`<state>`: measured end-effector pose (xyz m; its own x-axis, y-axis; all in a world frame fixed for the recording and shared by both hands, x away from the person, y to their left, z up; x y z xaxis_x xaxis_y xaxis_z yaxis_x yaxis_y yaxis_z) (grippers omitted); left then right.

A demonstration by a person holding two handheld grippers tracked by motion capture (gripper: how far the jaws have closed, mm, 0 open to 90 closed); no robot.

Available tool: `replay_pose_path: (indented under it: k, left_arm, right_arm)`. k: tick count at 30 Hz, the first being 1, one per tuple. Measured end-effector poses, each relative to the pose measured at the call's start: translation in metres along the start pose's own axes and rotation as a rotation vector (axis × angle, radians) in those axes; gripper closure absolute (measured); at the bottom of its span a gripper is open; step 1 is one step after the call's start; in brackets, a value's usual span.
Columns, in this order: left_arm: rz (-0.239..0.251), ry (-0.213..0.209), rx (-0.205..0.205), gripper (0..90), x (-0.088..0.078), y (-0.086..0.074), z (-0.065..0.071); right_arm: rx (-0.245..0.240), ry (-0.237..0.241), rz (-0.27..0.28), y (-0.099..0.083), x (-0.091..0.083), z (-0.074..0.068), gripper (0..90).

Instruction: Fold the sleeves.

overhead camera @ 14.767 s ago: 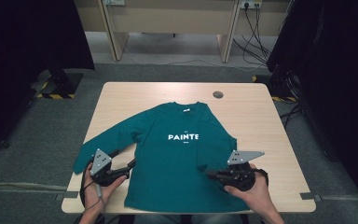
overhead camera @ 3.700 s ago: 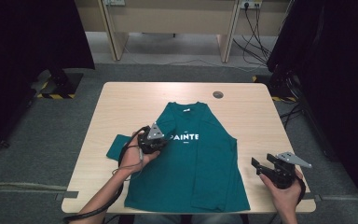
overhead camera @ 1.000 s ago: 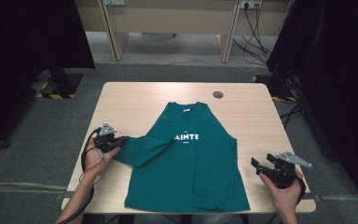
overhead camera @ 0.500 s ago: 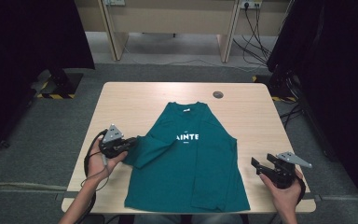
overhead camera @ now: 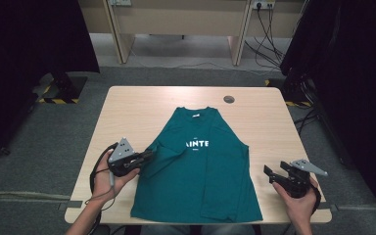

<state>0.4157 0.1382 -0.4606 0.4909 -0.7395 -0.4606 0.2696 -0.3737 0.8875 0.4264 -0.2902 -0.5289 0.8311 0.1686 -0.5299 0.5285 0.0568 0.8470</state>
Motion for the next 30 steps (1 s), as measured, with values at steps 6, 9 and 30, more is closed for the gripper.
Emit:
replay_pose_path:
  k: [6,9,30]
  left_arm:
    - [0.017,-0.023,0.03,86.4,-0.005,0.007,0.017]
    - [0.02,-0.041,0.042,86.4,-0.006,0.01,0.026]
    - [0.032,-0.128,0.083,86.5,-0.002,0.02,0.062]
  right_arm:
    - [0.001,-0.001,-0.001,0.0,0.0,0.0,27.2]
    - [0.0,-0.001,-0.001,0.0,0.0,0.0,27.2]
    - [0.0,-0.001,-0.001,0.0,0.0,0.0,27.2]
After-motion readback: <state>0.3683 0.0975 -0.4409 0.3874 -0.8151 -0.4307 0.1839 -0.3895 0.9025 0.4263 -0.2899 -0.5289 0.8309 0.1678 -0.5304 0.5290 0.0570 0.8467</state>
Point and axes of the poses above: each handheld gripper's, and its own axes: x roughly forward along the jaws, y roughly out of its top, z roughly to its right, the point moved 10 cm from there along x, roughly forward along the jaws, and after that the axes turned 9 degrees about -y, right-handed, at the moved point
